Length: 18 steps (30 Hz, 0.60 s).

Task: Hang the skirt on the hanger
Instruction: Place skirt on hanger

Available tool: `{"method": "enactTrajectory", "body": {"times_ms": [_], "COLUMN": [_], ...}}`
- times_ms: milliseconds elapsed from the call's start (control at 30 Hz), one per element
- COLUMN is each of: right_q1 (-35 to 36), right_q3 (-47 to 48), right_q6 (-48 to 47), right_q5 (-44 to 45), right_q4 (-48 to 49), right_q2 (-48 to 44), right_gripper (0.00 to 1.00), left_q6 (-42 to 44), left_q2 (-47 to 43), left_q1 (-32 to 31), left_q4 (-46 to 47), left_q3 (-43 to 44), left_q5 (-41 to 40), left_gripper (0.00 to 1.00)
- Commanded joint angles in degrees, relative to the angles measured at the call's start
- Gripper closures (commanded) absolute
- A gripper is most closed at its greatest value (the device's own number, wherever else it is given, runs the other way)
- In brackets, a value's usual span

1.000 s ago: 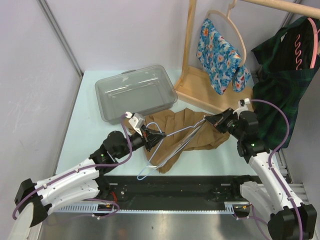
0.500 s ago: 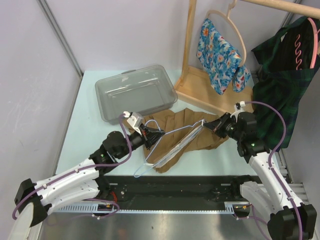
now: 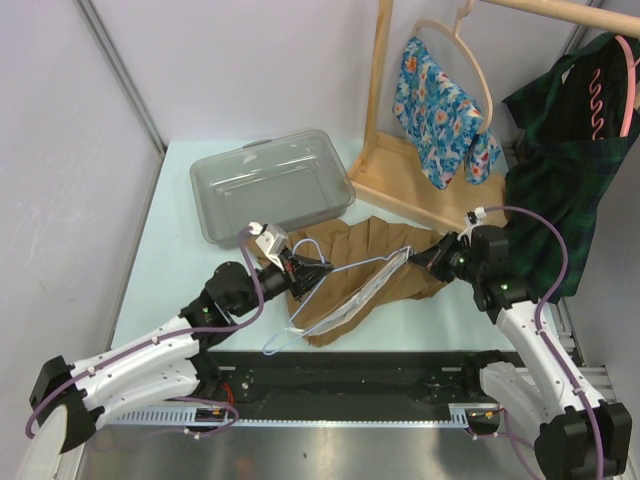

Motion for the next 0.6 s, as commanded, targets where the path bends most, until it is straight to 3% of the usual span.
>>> {"method": "enactTrajectory", "body": {"times_ms": [0,133,233,267,367,567], "right_q1": [-0.4,-0.5,-0.5,-0.5,-0.8,-2.2], "right_q3": [1.3,1.3,1.3,1.3,1.3,1.5], "right_q6": [0.9,1.5,1.5,1.5,1.5,1.8], "right_q5": [-0.5,-1.7,-3.4,-3.8,-4.8,-5.0], "right_q4": [2.8,4.1,4.8,5.1,5.6,5.5], "right_q2": [1.2,1.8,1.9,1.8,1.0,-0.2], "right_gripper": [0.97,0.95,0.74,0.60,0.47,0.44], "left_q6": [-2.4,-3.2,-3.4,-3.3,-3.4,-3.2], "left_q2": [0.3,-0.1,0.1,0.5,1.4,4.5], "left_q1": [-0.1,-0.1,-0.1,-0.1,-0.1,-0.1], "left_q4": [9.2,10.5,11.3,11.4,12.3,14.2], "left_q3": [0.3,-0.3,-0.4,-0.3,-0.2,-0.4], "left_q5": [6.2,7.4,7.4,7.4,7.2,5.4], "left_gripper": [1.00,1.00,1.00,1.00,1.00,1.00]}}
